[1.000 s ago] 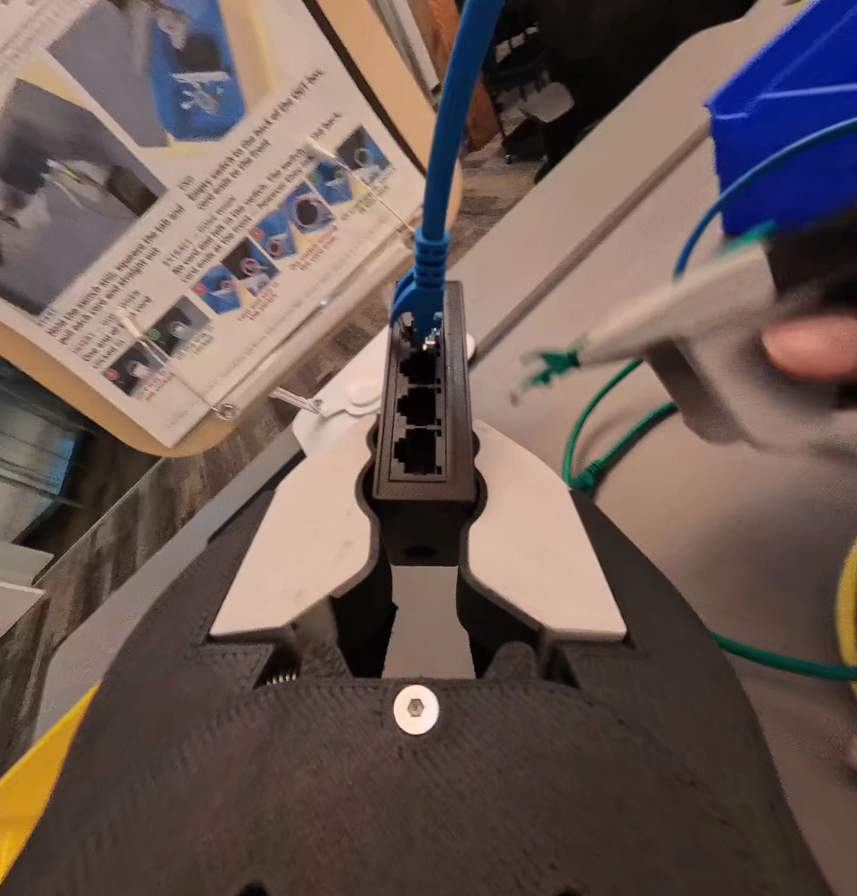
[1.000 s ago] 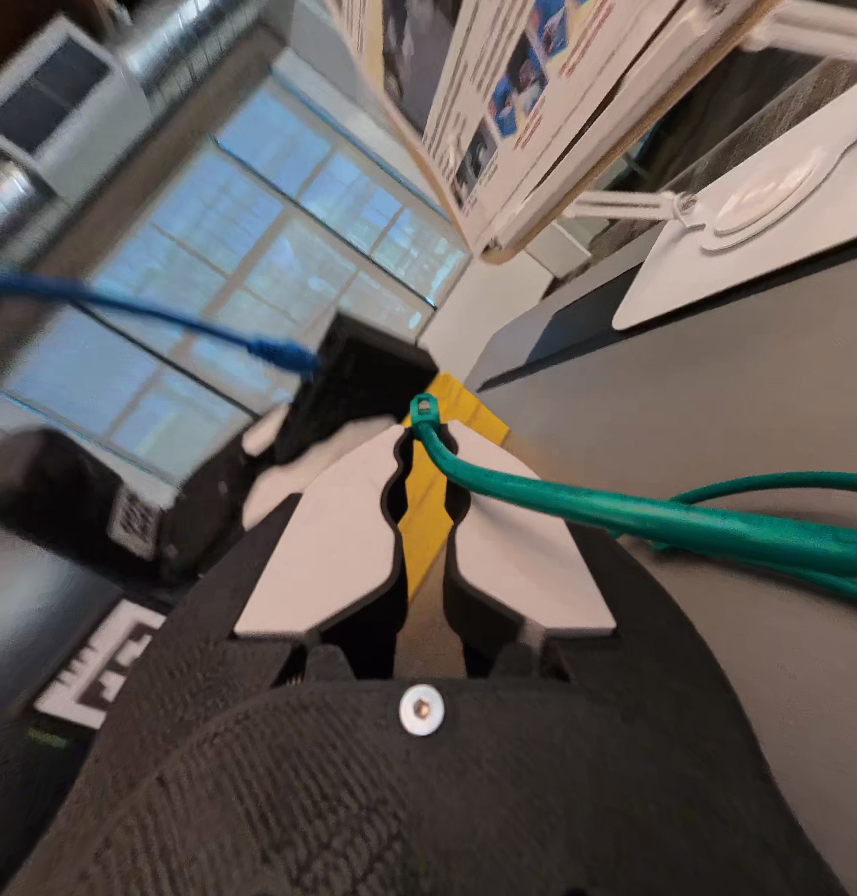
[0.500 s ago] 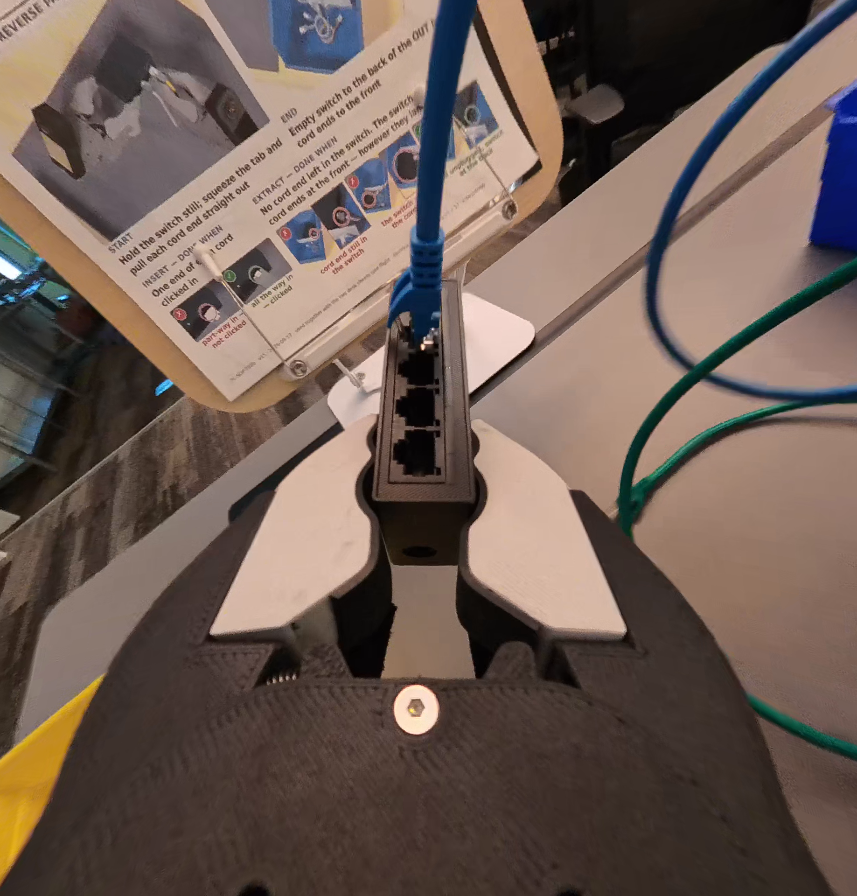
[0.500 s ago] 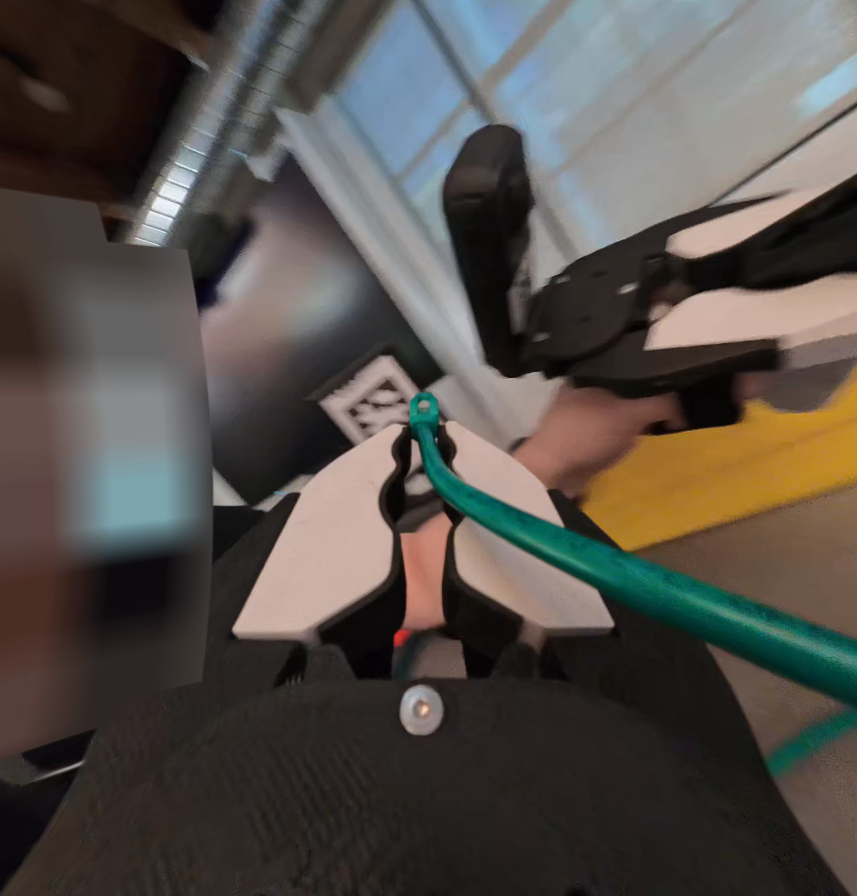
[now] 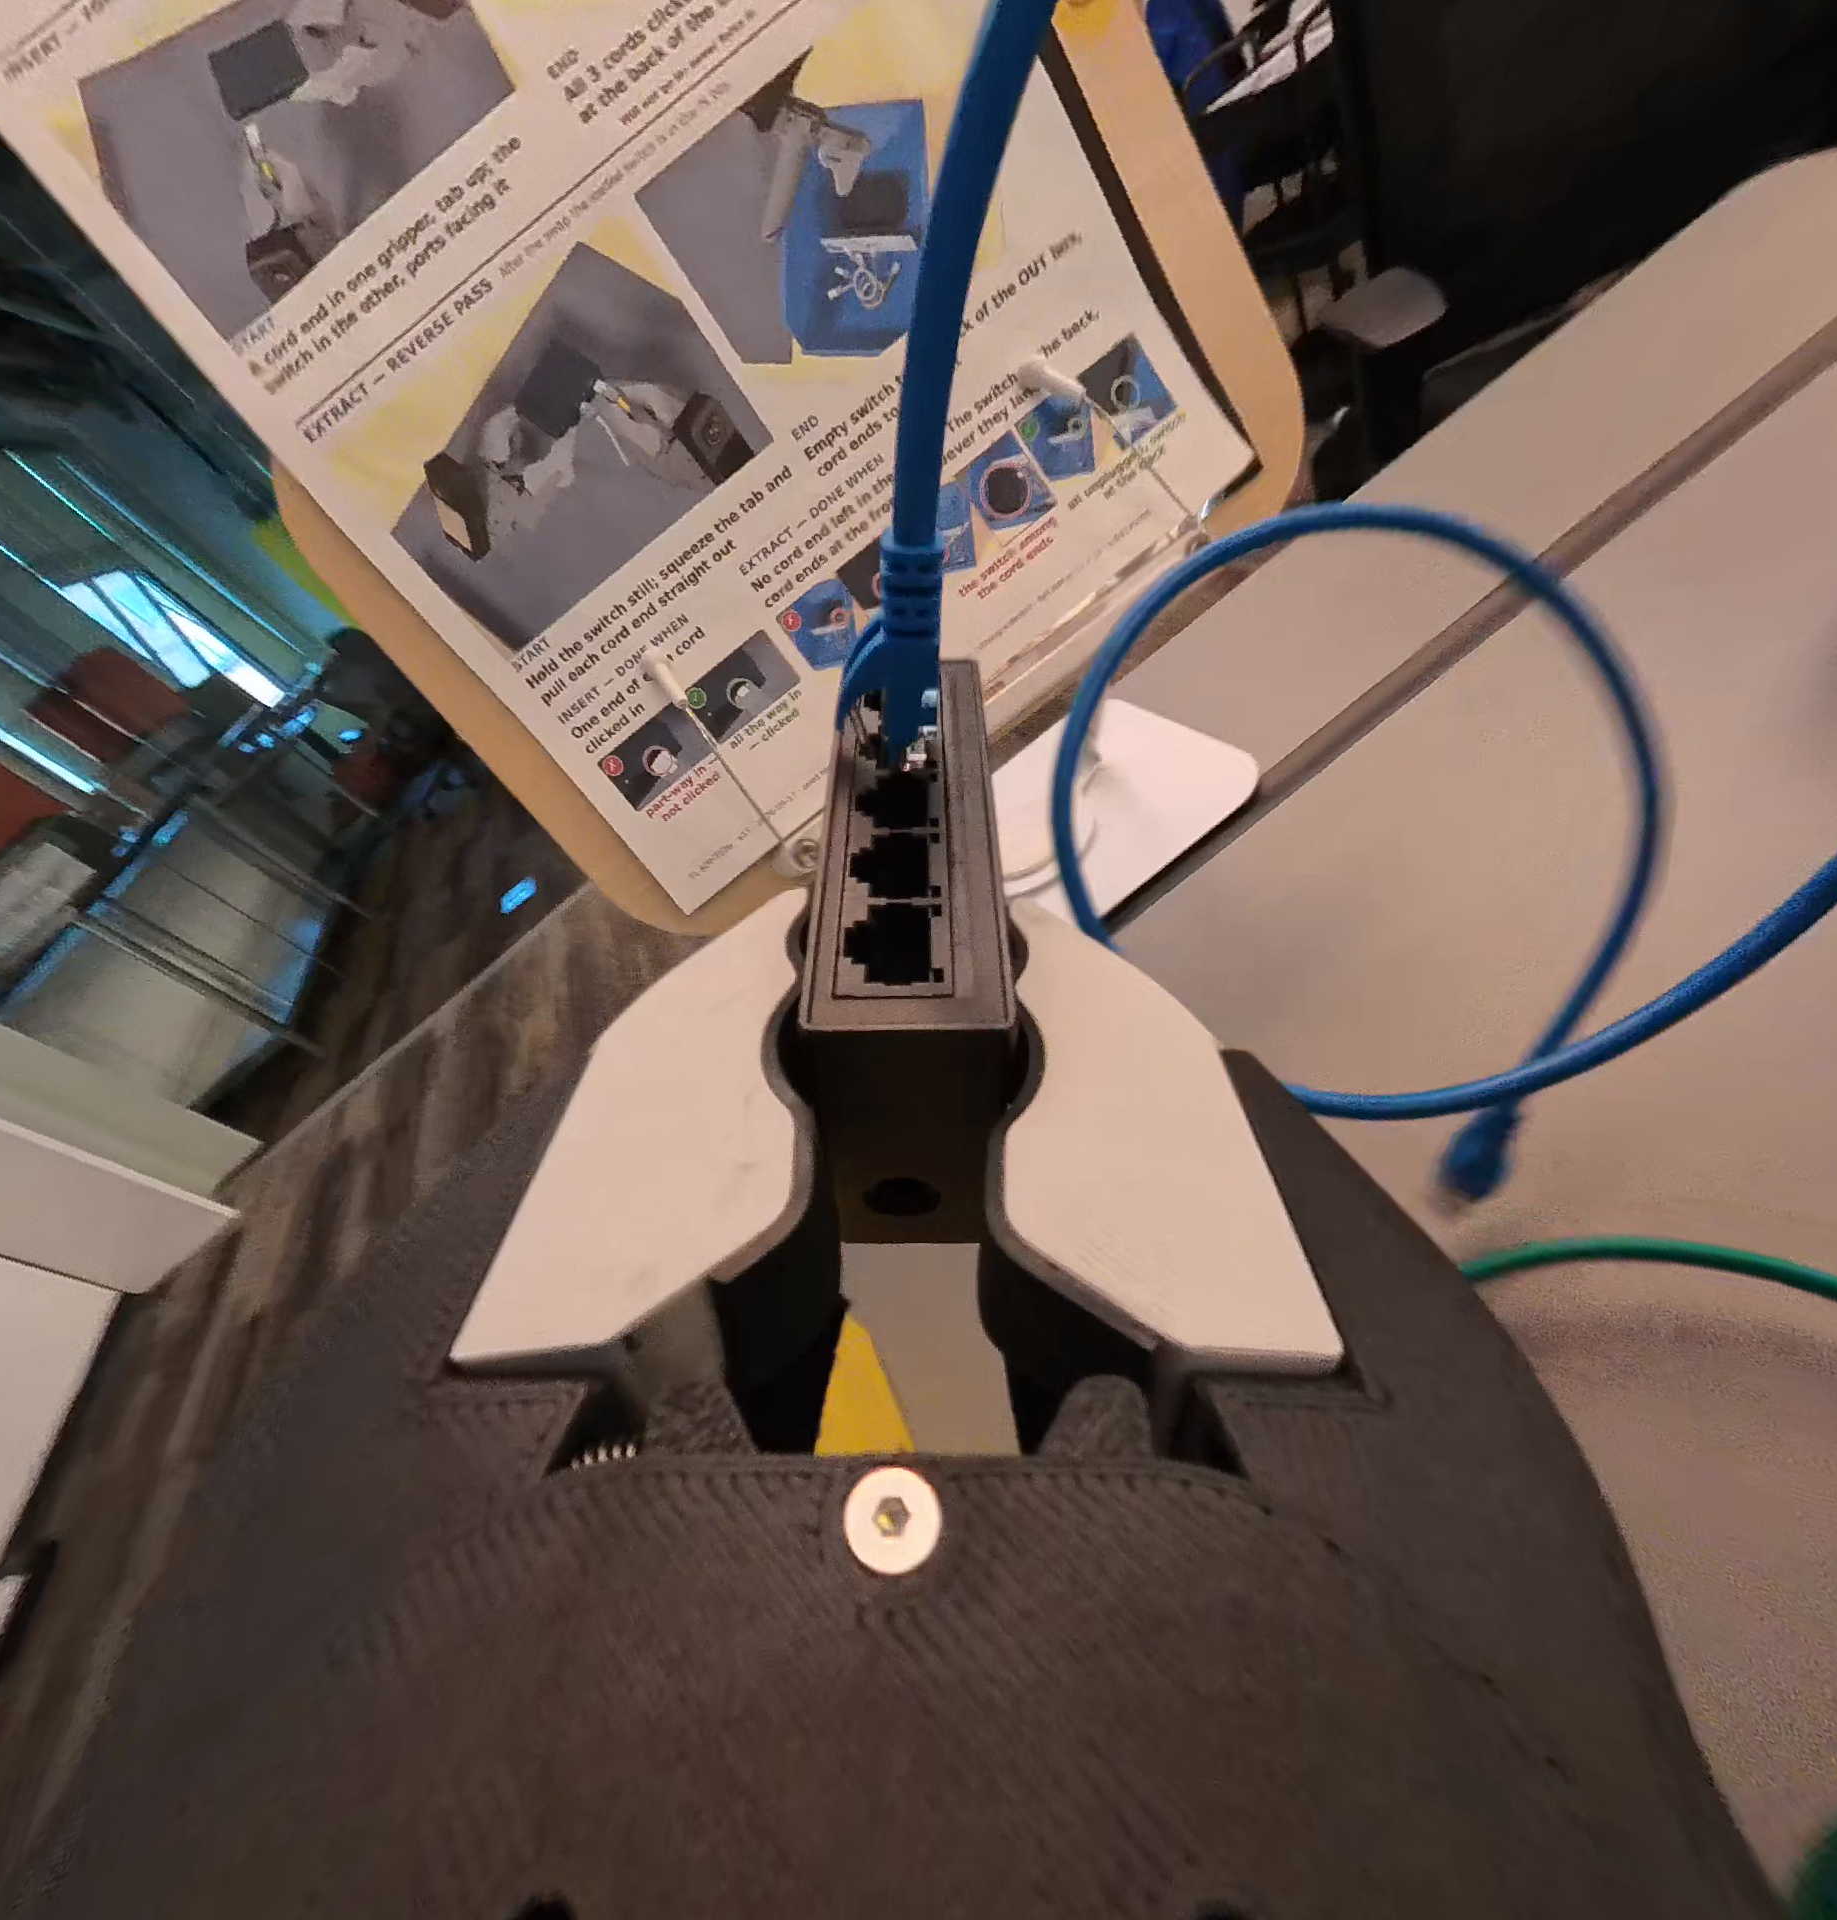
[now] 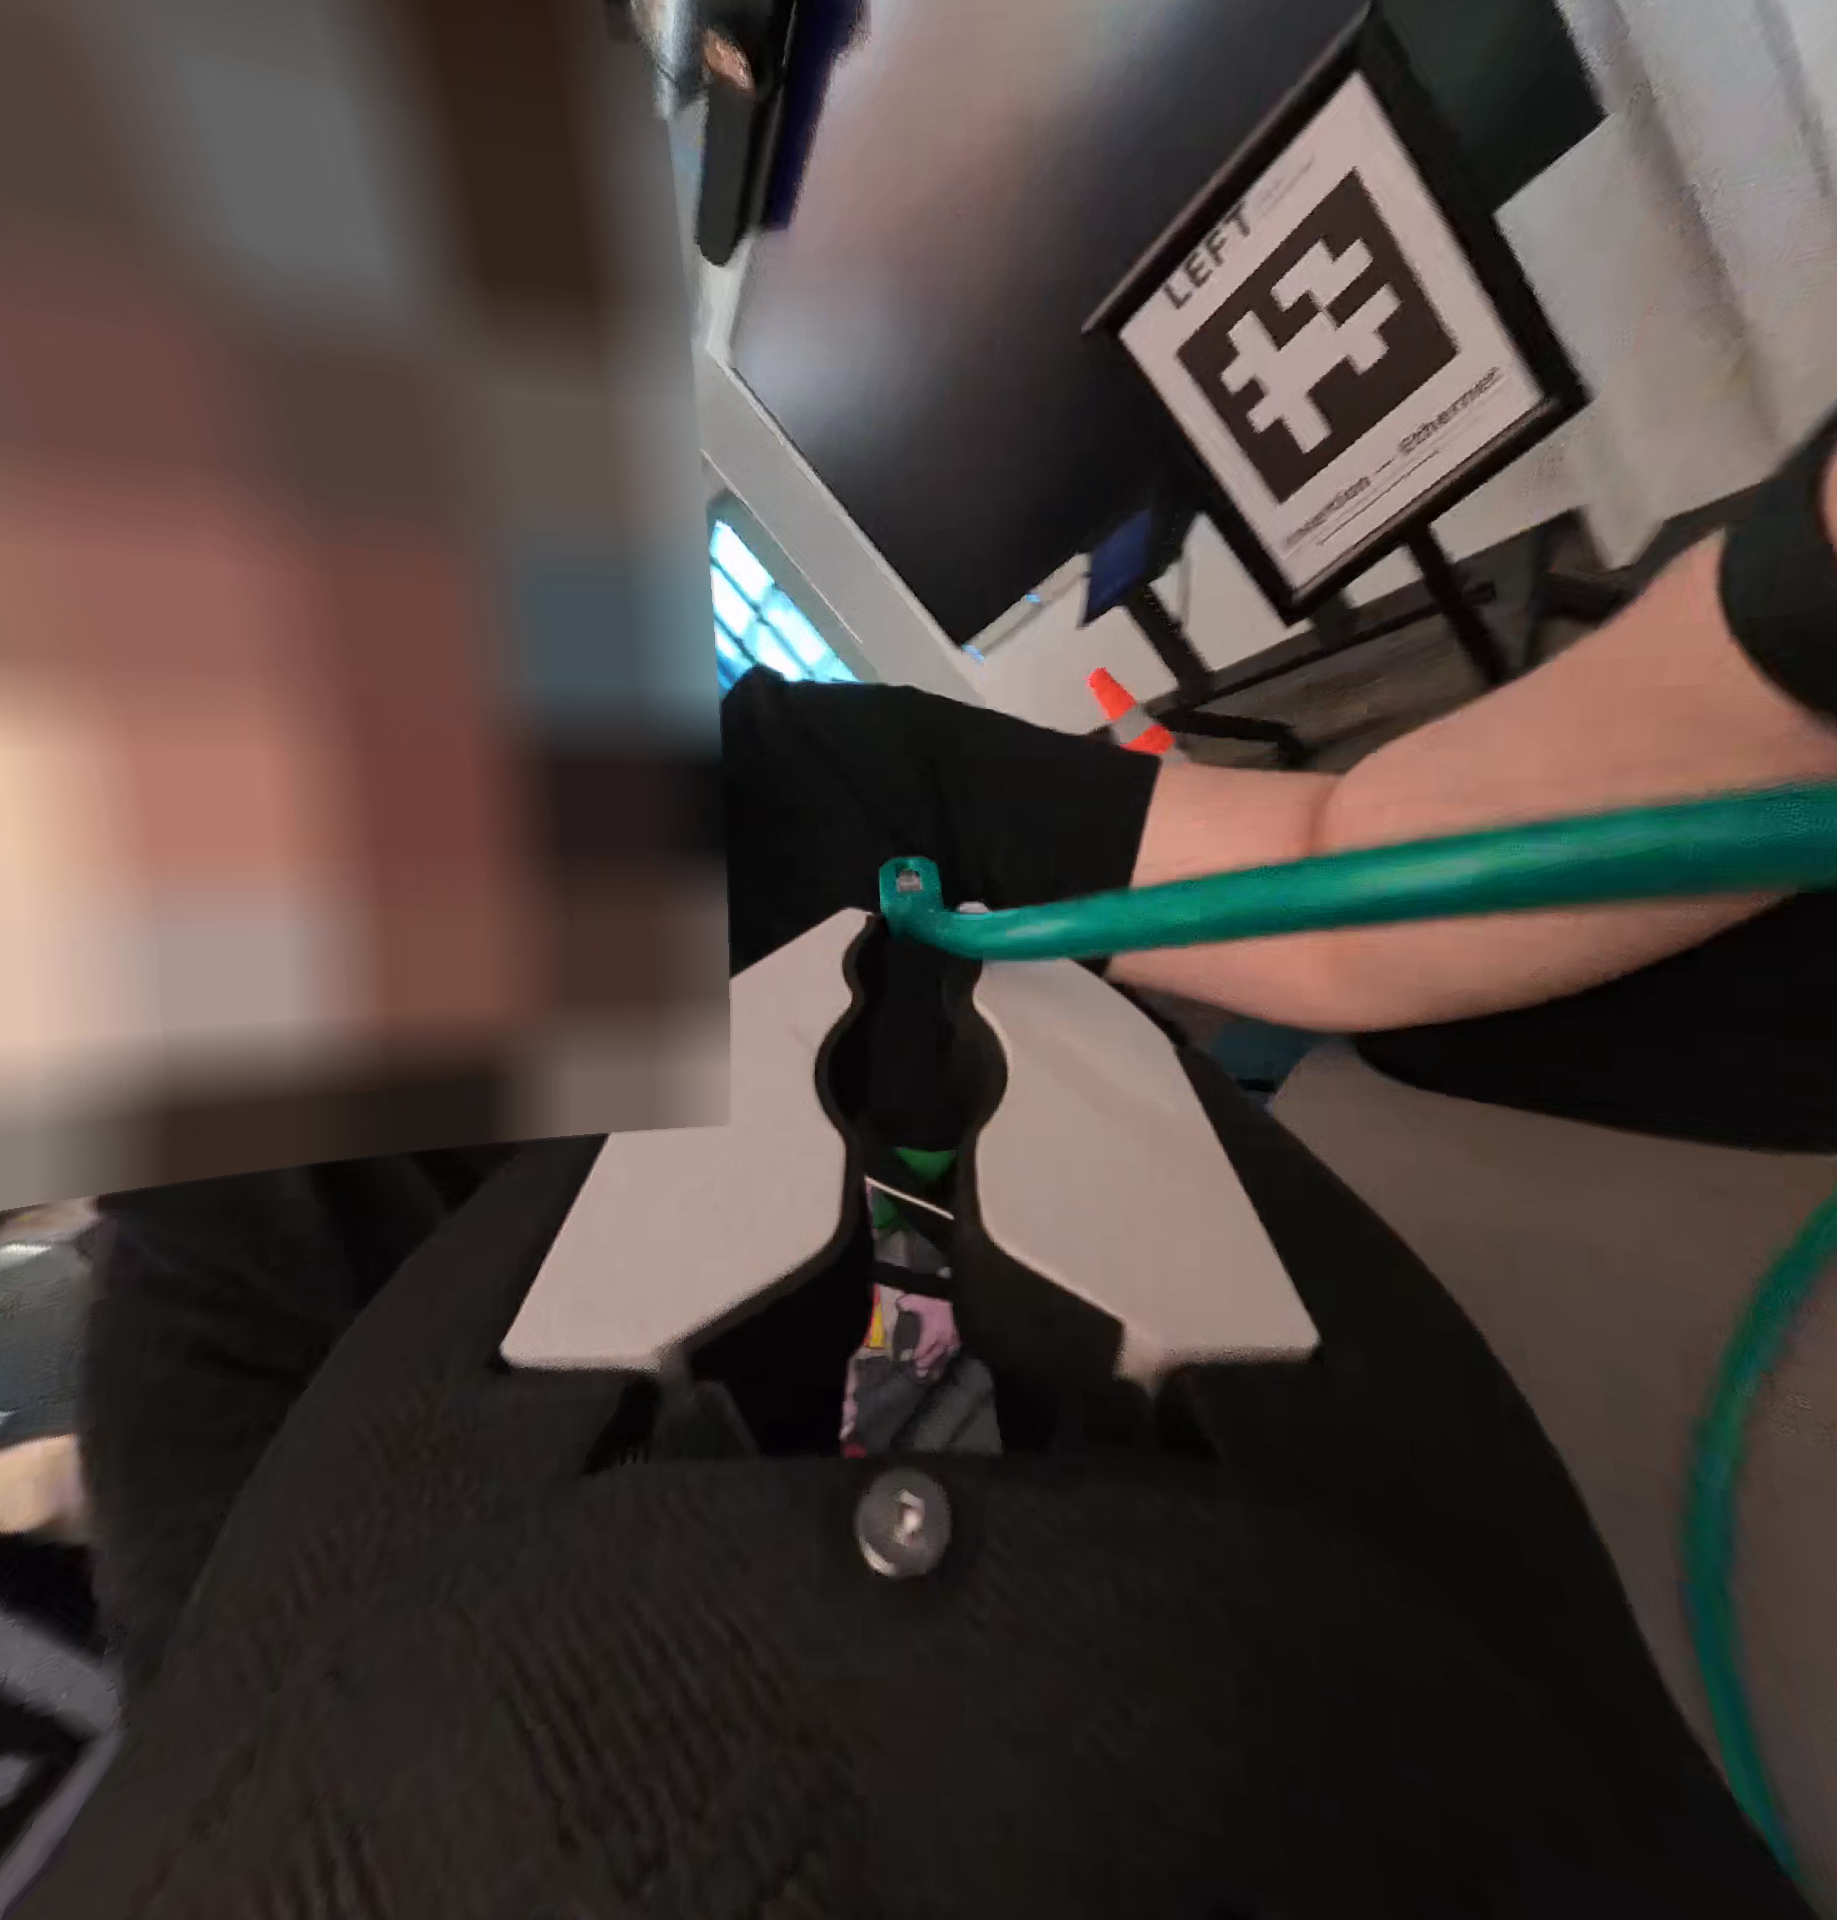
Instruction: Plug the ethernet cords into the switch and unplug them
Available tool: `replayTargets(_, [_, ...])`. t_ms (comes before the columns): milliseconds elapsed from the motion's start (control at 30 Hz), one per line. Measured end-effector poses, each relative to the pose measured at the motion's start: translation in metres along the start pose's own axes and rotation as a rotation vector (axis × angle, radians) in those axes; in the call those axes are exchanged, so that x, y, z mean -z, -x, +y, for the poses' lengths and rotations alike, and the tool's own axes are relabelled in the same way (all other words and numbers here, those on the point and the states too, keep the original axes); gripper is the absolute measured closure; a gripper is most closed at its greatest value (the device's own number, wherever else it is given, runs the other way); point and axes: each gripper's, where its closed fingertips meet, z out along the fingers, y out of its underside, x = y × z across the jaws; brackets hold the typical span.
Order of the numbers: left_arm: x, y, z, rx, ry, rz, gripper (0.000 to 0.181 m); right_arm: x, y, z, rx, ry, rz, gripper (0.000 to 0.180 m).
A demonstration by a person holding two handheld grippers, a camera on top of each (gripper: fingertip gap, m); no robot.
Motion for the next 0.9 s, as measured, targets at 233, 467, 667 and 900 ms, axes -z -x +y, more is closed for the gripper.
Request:
replayTargets(233, [0.002,-0.028,-0.024,-0.285,-0.148,-0.093,0.152,0.079,-0.010,-0.052,0.654,0.152,1.177,0.169])
replayTargets(467, [0.002,-0.033,-0.026,-0.295,-0.131,-0.106,0.152,0.085,0.009,-0.046,0.459,0.064,1.059,0.169])
replayTargets(667, [0.003,-0.020,-0.023,-0.272,-0.110,-0.145,0.152,0.119,0.024,-0.079,0.661,-0.113,1.191,0.169])
replayTargets(900, [0.008,-0.007,-0.024,-0.278,-0.118,-0.206,0.152,0.127,0.045,-0.096,0.892,-0.159,1.344,0.169])
